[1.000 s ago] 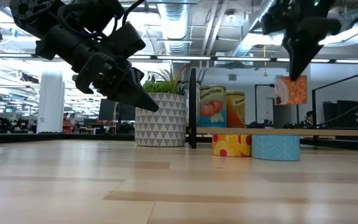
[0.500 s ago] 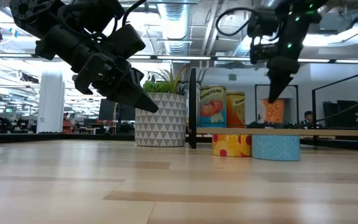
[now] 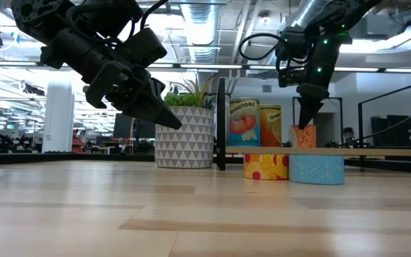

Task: Pick and place cans onto a shelf
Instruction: Put the canned meatballs on the shelf

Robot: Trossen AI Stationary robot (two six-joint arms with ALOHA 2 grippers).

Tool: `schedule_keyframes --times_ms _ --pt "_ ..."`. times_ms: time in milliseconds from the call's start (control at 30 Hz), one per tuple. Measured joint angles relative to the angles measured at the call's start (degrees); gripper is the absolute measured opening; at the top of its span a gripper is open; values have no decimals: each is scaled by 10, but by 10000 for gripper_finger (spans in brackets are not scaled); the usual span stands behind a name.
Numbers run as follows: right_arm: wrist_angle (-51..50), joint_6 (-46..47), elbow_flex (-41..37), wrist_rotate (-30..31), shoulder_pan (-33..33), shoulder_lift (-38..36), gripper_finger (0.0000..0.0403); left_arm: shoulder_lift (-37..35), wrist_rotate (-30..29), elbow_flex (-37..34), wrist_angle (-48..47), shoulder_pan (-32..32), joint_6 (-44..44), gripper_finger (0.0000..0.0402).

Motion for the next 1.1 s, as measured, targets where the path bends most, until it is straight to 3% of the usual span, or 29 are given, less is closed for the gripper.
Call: schedule_keyframes --times_ms 467,767,900,1100 --pt "-3 0 -1 1 0 0 87 0 0 0 0 0 0 0" --pt "-18 0 16 -2 22 -39 119 0 0 0 0 0 1 0" --pt "-48 28 29 -1 36 -57 127 0 0 0 0 0 1 0" --pt "-207 121 45 2 86 -88 125 0 0 0 0 0 1 0"
